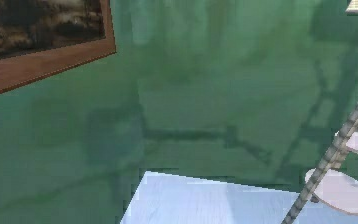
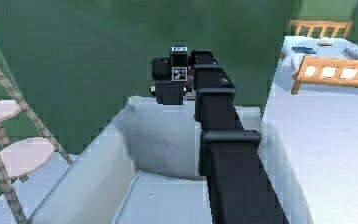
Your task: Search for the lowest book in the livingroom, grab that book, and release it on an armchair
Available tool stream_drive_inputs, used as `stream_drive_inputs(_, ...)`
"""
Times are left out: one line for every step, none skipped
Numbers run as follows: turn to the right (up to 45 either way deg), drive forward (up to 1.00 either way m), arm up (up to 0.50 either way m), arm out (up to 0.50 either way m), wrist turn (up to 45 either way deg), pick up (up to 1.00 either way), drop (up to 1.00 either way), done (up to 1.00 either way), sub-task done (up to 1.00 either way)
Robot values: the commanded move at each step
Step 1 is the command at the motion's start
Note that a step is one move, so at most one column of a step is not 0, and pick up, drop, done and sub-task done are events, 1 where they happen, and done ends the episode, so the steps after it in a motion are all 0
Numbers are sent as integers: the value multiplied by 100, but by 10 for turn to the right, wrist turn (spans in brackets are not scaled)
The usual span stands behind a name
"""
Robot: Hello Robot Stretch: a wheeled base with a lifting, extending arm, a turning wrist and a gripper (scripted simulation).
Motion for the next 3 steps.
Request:
stream_drive_inputs(0, 0, 0, 0, 0, 0, 100, 0, 0)
stream_drive_inputs(0, 0, 0, -10, 0, 0, 0, 0, 0)
stream_drive_inputs(0, 0, 0, 0, 0, 0, 0, 100, 0)
